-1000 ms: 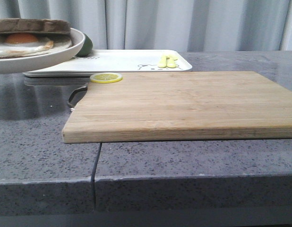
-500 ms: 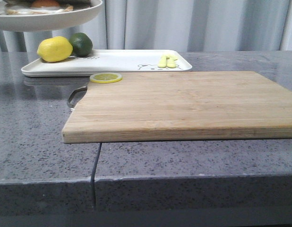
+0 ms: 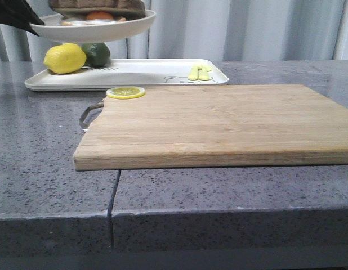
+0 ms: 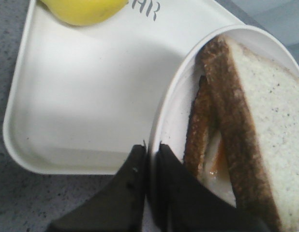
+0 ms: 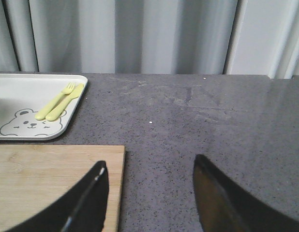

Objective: Place bread and move sandwich to tray

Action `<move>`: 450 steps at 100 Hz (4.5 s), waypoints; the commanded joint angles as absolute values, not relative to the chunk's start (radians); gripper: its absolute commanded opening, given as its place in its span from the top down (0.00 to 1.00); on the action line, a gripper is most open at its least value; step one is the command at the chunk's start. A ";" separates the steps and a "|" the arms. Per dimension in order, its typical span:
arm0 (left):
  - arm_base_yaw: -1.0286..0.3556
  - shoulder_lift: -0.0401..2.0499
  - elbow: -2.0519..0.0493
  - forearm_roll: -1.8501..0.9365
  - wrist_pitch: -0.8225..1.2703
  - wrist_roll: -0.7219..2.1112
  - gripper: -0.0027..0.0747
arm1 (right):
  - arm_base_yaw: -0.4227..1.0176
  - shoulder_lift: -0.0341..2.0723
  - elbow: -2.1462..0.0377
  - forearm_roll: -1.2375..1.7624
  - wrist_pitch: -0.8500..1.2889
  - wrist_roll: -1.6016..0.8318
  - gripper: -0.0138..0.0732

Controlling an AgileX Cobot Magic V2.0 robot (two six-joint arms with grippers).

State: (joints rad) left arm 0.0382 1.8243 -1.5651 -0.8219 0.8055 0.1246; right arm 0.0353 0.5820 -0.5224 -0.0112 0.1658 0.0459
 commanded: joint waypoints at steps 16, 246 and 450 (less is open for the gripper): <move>0.004 1.919 -1.779 -0.913 0.826 0.118 0.99 | 0.029 0.581 -0.548 -0.018 0.092 0.047 0.38; -0.049 2.151 -1.982 -0.800 0.767 0.034 0.99 | 0.029 0.581 -0.548 -0.018 0.077 0.047 0.38; -0.027 1.720 -2.258 -0.482 1.214 0.079 0.68 | 0.029 0.581 -0.548 -0.018 0.087 0.047 0.38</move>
State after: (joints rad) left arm -0.0164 1.8325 -2.2274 -0.4637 1.2528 0.0611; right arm 0.0353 0.5820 -0.5224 -0.0112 0.1640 0.0466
